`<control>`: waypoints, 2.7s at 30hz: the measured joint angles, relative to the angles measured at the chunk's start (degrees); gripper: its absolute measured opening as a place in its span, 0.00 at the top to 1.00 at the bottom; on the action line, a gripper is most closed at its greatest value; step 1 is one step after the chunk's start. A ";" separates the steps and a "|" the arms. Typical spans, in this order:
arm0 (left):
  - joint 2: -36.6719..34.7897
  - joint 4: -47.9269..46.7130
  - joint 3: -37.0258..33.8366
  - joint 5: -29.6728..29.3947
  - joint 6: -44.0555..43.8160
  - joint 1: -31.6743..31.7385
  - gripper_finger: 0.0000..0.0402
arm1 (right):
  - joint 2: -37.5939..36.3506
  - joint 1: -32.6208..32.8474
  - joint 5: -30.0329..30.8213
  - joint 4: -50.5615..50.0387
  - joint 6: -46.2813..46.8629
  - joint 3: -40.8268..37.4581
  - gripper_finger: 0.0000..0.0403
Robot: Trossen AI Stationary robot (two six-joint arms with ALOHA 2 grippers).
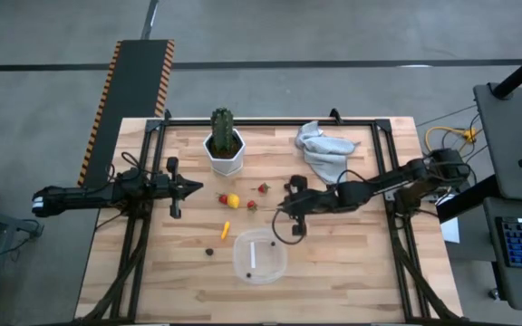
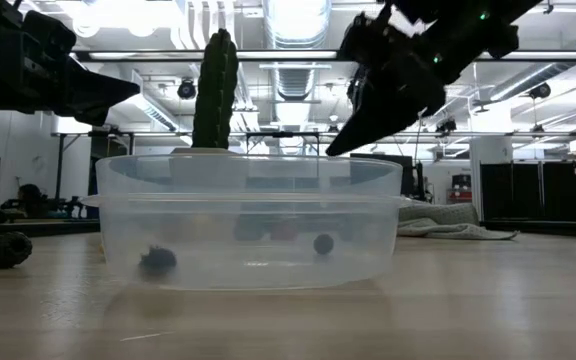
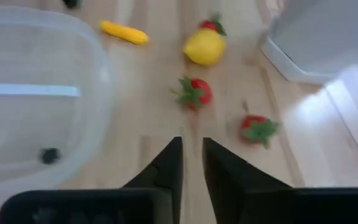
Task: Pick and placing Produce into tupperware
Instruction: Put the black cherry into the transparent container
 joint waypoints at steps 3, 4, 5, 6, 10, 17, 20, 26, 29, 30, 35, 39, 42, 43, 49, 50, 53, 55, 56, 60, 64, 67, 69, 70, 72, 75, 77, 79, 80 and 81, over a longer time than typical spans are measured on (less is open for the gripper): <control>0.00 -0.02 0.00 0.00 -0.02 0.00 1.00 | 0.00 -2.25 0.11 -1.06 1.58 -0.06 0.78; 0.00 0.00 0.00 0.00 -0.01 0.00 1.00 | 0.00 -3.04 0.10 -1.13 2.17 -0.26 0.76; 0.00 0.00 0.00 0.00 -0.01 0.00 1.00 | 0.00 -3.85 0.09 -1.21 2.60 -0.52 0.74; 0.00 -0.02 0.00 0.00 0.00 0.00 1.00 | 0.00 -4.66 0.08 -1.24 3.34 -0.83 0.72; 0.02 -0.25 0.00 0.00 0.00 0.00 1.00 | 0.00 -7.64 0.12 -1.19 6.26 -2.68 0.63; 0.02 -0.48 0.00 0.00 0.00 -0.02 1.00 | 0.04 -9.63 0.84 5.19 10.36 -5.54 0.48; 0.02 -0.48 0.00 0.00 0.00 0.00 1.00 | 0.04 -9.63 2.11 7.38 11.13 -6.46 0.44; 0.02 -0.50 0.00 0.00 0.00 0.00 1.00 | 0.04 -9.65 7.32 9.70 15.33 -9.96 0.38; 0.02 -0.48 0.00 0.01 0.00 -0.01 1.00 | 0.04 -9.63 7.46 15.09 16.93 -12.56 0.38; 0.02 -0.49 0.00 0.00 0.00 0.00 1.00 | 0.04 -9.61 7.44 16.42 17.06 -13.29 0.38; 0.02 -0.49 0.00 0.01 0.00 -0.01 1.00 | 0.04 -9.63 7.46 18.46 17.85 -15.38 0.39; 0.02 -0.48 0.00 0.01 0.00 0.00 1.00 | 0.04 -9.63 7.46 19.98 19.00 -16.61 0.38; 0.02 -0.48 0.00 0.02 0.00 0.00 1.00 | 1.20 -9.63 7.47 22.84 19.04 -17.20 0.38; 0.02 -0.48 0.00 0.02 0.00 0.00 1.00 | 1.86 -9.60 7.44 23.35 19.03 -17.31 0.39; 0.12 -0.40 0.00 0.00 0.00 0.00 1.00 | 7.43 -9.50 7.52 25.70 19.05 -16.67 0.40; 0.08 -0.49 0.00 0.00 0.00 -0.01 1.00 | 8.15 -9.50 7.56 25.90 19.18 -16.30 0.40; 0.04 -0.44 0.00 0.00 0.00 0.00 1.00 | 9.66 -9.50 8.03 26.26 19.20 -15.63 0.39; 0.04 -0.44 0.00 -0.02 0.00 0.00 1.00 | 10.57 -9.50 8.80 26.14 19.20 -15.49 0.39; 0.07 -0.40 0.00 0.00 0.00 0.00 1.00 | 10.94 -9.50 8.97 26.31 19.17 -15.27 0.40; 0.29 -0.38 0.00 0.00 0.00 0.00 1.00 | 12.65 -9.63 9.06 28.91 19.13 -15.08 0.40; 0.40 -0.47 0.00 0.00 -0.01 -0.01 1.00 | 14.33 -9.63 9.11 30.13 19.11 -15.10 0.40; 0.47 -0.48 0.00 0.00 0.00 0.00 1.00 | 15.11 -9.70 9.41 30.47 19.07 -14.77 0.41; 0.48 -0.43 0.00 -0.02 0.00 -0.01 1.00 | 15.57 -9.84 9.56 30.53 19.03 -14.29 0.41; 0.52 -0.47 0.00 0.00 0.00 0.00 1.00 | 15.66 -9.99 9.53 30.49 18.99 -14.11 0.41; 0.56 -0.45 0.00 0.00 0.00 -0.01 1.00 | 15.74 -10.28 9.57 30.33 18.62 -13.77 0.41; 0.77 -0.46 0.00 0.00 0.00 0.00 1.00 | 15.61 -10.59 10.17 30.19 17.44 -13.64 0.41; 0.79 -0.46 0.00 0.02 0.00 0.00 1.00 | 15.61 -10.89 10.36 30.10 17.42 -13.64 0.42; 0.81 -0.46 0.00 0.00 -0.01 0.00 1.00 | 15.56 -10.93 10.50 30.03 17.43 -13.66 0.43; 0.79 -0.48 0.00 0.01 -0.01 -0.02 1.00 | 15.68 -10.94 10.51 30.12 17.43 -13.66 0.43; 0.79 -0.46 0.00 0.00 -0.02 0.00 1.00 | 15.72 -10.94 10.54 30.20 17.45 -13.66 0.43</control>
